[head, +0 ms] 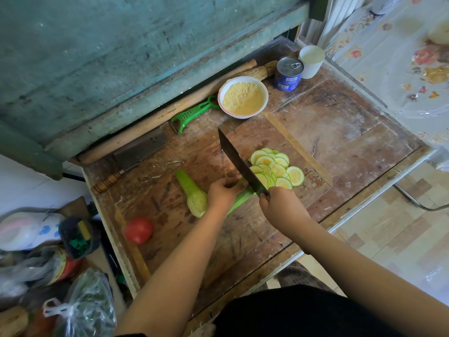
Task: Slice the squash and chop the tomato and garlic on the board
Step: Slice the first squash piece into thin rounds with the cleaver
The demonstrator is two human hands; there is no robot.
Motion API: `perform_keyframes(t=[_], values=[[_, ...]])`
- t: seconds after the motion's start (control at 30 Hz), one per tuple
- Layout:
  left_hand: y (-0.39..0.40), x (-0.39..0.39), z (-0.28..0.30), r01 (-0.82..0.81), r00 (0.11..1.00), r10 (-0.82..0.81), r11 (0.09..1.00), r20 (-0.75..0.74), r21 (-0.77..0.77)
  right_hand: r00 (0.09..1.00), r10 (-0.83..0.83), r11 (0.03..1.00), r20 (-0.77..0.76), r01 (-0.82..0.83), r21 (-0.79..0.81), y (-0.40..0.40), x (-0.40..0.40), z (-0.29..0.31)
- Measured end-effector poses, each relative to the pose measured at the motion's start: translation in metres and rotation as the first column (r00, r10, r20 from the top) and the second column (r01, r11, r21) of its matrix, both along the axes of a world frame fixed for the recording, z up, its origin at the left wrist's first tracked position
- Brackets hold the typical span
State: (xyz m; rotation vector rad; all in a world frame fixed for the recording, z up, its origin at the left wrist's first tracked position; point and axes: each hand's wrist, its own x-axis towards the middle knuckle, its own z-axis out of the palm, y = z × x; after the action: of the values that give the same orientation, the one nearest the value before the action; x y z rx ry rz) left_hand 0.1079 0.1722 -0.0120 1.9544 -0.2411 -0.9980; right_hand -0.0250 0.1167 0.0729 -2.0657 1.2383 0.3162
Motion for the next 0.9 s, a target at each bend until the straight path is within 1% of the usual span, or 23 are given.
perform_keyframes(t=[0.2, 0.37, 0.47, 0.6, 0.7, 0.8, 0.9], values=[[0.000, 0.001, -0.001, 0.004, 1.000, -0.004, 1.000, 0.002, 0.019, 1.000, -0.008, 1.000, -0.030, 0.009, 0.025, 0.000, 0.007, -0.010], [0.001, 0.000, 0.001, 0.024, 0.998, -0.025, 1.000, 0.052, 0.021, 0.998, -0.023, 0.998, -0.062, 0.026, 0.052, 0.002, 0.011, -0.017], [0.002, 0.000, 0.004, 0.082, 0.994, -0.084, 0.996, 0.069, 0.034, 0.999, -0.031, 0.999, -0.035, 0.032, 0.040, 0.003, 0.007, -0.018], [0.004, 0.002, 0.006, 0.127, 0.991, -0.130, 0.990, 0.044, 0.065, 0.997, -0.070, 0.996, 0.030, 0.069, 0.056, -0.002, 0.001, -0.011], [0.004, 0.002, 0.003, 0.113, 0.993, -0.115, 0.992, 0.028, 0.054, 0.996, -0.050, 0.999, 0.073, 0.049, 0.023, 0.001, -0.006, -0.001], [0.004, 0.002, 0.004, 0.071, 0.997, -0.071, 0.997, -0.001, 0.008, 0.997, -0.022, 1.000, 0.071, 0.023, -0.010, 0.004, -0.009, 0.007], [0.004, 0.001, 0.004, 0.063, 0.998, -0.063, 0.998, -0.003, 0.005, 0.997, -0.024, 1.000, 0.073, 0.025, -0.013, 0.005, -0.010, 0.010]])
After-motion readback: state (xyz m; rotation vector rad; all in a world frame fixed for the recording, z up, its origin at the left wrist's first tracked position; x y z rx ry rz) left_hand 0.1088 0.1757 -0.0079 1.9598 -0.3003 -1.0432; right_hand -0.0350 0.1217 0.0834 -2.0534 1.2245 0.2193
